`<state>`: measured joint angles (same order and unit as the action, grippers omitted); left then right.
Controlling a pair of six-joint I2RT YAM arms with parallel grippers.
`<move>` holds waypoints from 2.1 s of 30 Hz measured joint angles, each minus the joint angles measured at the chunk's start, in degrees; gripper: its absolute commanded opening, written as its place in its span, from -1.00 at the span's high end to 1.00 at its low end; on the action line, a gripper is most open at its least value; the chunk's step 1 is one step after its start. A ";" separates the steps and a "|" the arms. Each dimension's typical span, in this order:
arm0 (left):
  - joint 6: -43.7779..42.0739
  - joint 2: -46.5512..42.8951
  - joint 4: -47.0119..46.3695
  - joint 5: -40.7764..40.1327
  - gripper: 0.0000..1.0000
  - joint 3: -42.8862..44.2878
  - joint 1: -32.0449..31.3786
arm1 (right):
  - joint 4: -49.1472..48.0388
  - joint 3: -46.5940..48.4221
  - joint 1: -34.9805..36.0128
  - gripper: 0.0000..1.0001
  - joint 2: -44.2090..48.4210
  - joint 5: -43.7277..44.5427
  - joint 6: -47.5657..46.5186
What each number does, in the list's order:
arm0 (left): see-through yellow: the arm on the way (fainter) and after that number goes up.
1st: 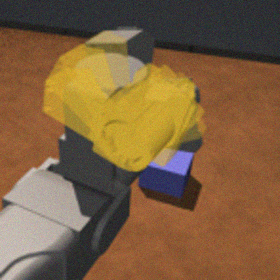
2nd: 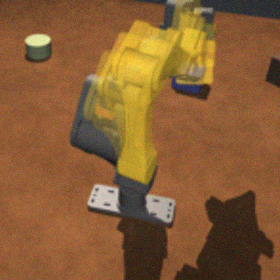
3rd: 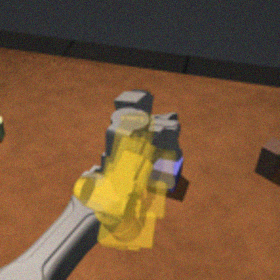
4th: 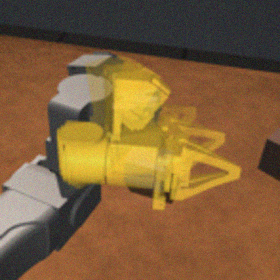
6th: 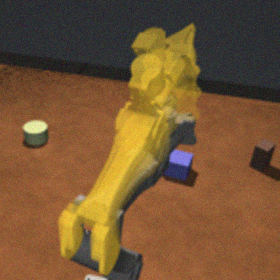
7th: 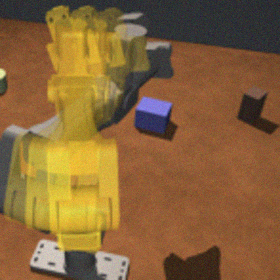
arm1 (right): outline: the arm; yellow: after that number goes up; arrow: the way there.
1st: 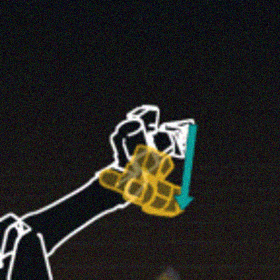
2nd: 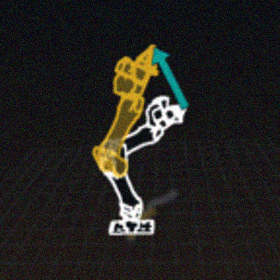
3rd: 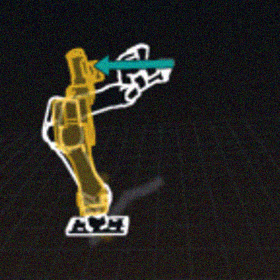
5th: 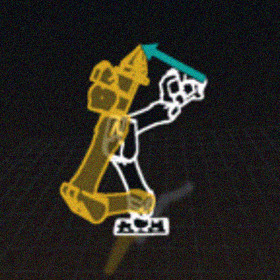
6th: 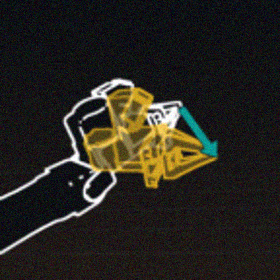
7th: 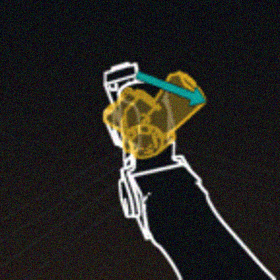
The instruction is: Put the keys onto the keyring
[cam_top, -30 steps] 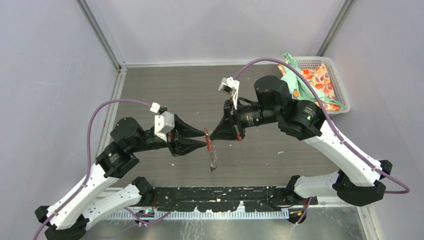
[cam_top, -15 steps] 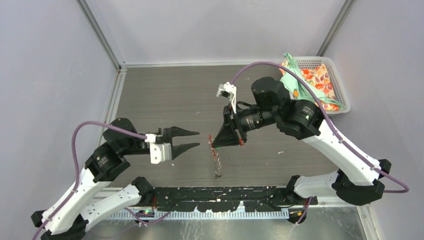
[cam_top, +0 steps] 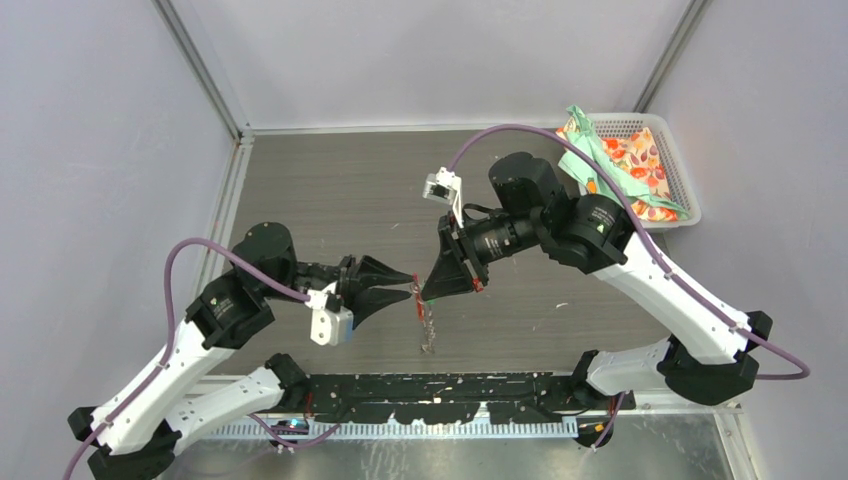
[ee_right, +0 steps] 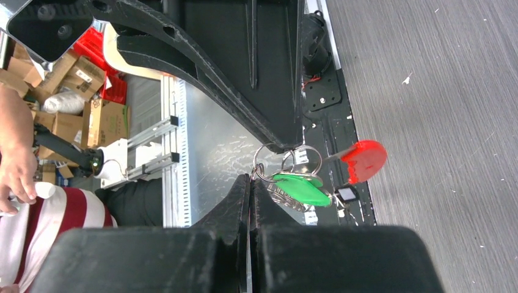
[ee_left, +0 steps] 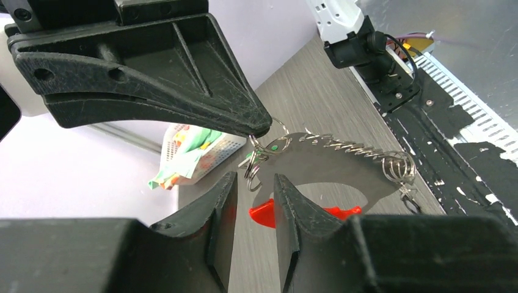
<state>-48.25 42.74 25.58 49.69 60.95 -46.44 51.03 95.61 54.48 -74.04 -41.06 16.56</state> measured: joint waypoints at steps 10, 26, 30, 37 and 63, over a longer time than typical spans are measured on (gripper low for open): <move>0.24 0.02 -0.09 3.63 0.58 0.00 0.00 | 1.38 1.36 0.00 0.99 -1.42 -0.44 -0.44; -0.44 0.35 -0.44 5.27 0.99 0.00 -0.02 | 2.19 1.38 0.00 0.99 -1.79 0.00 -1.07; -2.78 -0.26 -0.42 4.76 0.99 -0.44 -0.02 | 1.36 0.57 0.04 0.99 -0.59 2.01 -1.20; -6.93 -2.47 -0.46 3.80 0.99 -2.14 -0.24 | -2.93 -2.75 0.04 0.99 3.52 6.40 -1.11; 28.74 2.82 -7.45 -9.16 0.32 2.21 -1.51 | -31.61 -25.62 -0.35 0.99 19.15 12.92 -0.70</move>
<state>-19.51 45.56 18.13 40.53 63.16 -47.94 19.42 70.00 54.13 -54.89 -28.14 15.86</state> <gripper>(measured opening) 0.349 0.026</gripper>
